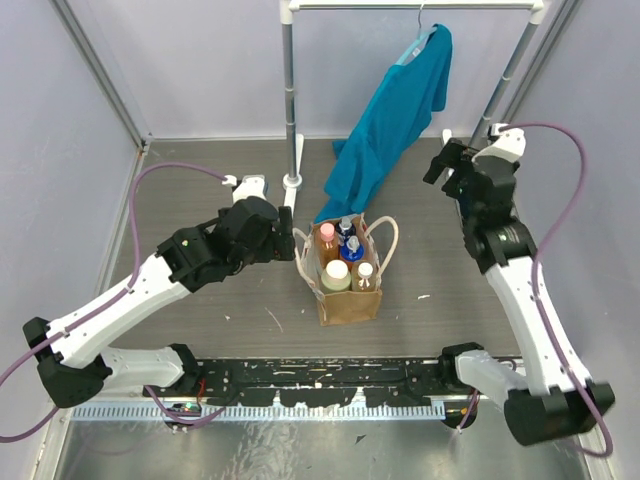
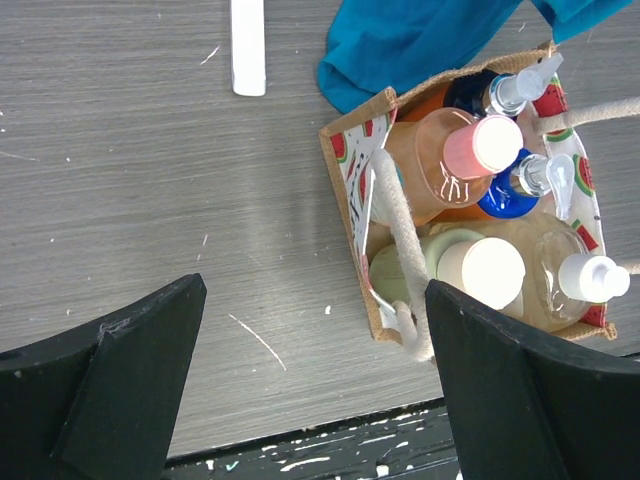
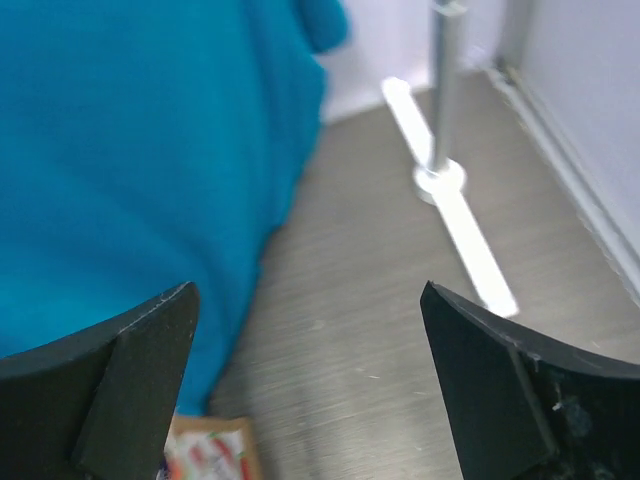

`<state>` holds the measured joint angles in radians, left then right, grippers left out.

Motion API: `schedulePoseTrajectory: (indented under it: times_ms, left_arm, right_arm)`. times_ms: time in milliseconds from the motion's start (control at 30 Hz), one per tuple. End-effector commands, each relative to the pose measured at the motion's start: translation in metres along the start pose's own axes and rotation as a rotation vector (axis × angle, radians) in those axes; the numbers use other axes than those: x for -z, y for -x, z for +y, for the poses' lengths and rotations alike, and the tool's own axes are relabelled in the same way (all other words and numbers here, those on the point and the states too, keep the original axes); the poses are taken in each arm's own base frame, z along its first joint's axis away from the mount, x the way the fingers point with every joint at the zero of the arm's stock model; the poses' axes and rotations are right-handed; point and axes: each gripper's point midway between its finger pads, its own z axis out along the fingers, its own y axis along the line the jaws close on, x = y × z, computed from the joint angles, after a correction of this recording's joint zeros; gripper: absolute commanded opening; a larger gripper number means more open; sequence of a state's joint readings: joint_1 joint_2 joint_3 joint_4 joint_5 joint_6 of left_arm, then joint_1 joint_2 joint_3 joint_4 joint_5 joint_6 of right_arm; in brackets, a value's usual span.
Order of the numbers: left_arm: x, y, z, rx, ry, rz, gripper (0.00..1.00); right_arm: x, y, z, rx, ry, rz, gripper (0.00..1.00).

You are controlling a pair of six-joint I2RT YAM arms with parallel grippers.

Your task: Take the personal care products out of the canvas bag

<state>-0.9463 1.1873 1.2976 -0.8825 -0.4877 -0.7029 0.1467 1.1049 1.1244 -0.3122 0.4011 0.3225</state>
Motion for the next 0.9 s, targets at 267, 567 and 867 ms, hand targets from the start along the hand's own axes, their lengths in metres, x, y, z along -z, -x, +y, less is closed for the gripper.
schedulePoseTrajectory:
  times_ms: [267, 567, 867]
  left_arm:
    - [-0.017, -0.003, -0.032, 0.034, -0.081, 0.031, 0.99]
    - [-0.007, 0.007, -0.036, 0.059, -0.142, -0.021, 0.99]
    - [-0.037, -0.026, -0.052, 0.032, -0.141, 0.11, 0.99]
  right_arm:
    - [0.106, -0.077, 0.138, 0.145, 0.798, 0.416, 0.76]
    - [0.12, -0.098, 0.158, 0.182, 0.824, 0.438, 0.79]
    - [0.13, -0.121, 0.175, 0.274, 0.808, 0.481, 0.78]
